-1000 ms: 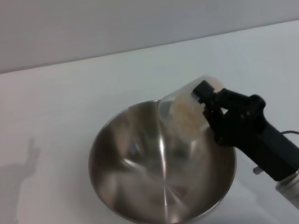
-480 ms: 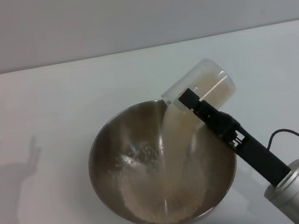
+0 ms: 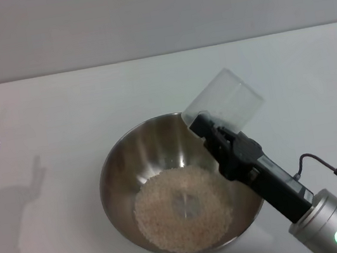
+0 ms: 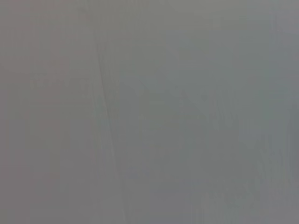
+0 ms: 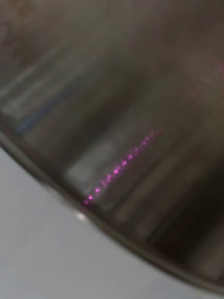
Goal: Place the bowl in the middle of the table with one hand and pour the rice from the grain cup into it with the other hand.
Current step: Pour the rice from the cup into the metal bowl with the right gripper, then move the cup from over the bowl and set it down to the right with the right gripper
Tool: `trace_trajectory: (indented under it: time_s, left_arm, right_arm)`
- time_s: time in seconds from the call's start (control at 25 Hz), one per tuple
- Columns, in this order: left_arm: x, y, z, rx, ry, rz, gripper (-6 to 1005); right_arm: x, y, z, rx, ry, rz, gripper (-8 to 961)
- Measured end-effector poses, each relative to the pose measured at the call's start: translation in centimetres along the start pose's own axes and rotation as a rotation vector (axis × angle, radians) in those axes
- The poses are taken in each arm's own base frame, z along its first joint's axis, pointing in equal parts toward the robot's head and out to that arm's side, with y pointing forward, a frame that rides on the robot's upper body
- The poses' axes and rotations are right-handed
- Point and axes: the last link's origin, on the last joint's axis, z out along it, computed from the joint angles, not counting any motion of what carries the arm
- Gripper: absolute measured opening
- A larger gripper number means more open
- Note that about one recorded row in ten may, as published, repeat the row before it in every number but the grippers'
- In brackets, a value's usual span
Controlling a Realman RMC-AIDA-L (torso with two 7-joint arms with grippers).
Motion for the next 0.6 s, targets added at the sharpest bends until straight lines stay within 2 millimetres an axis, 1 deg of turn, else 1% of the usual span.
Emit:
trace_trajectory:
  time_s: [0.36,0.6]
  left_arm:
    - [0.03,-0.01,0.01,0.000,0.002,0.000,847]
    - [0.05,0.02,0.00,-0.001,0.003,0.000,847]
  right_arm:
    - [-0.72,-0.37,0.36,0.036,-0.057,-0.090,10]
    - [-1.05,-0.16,0.40,0.033,-0.084,-0.170,11]
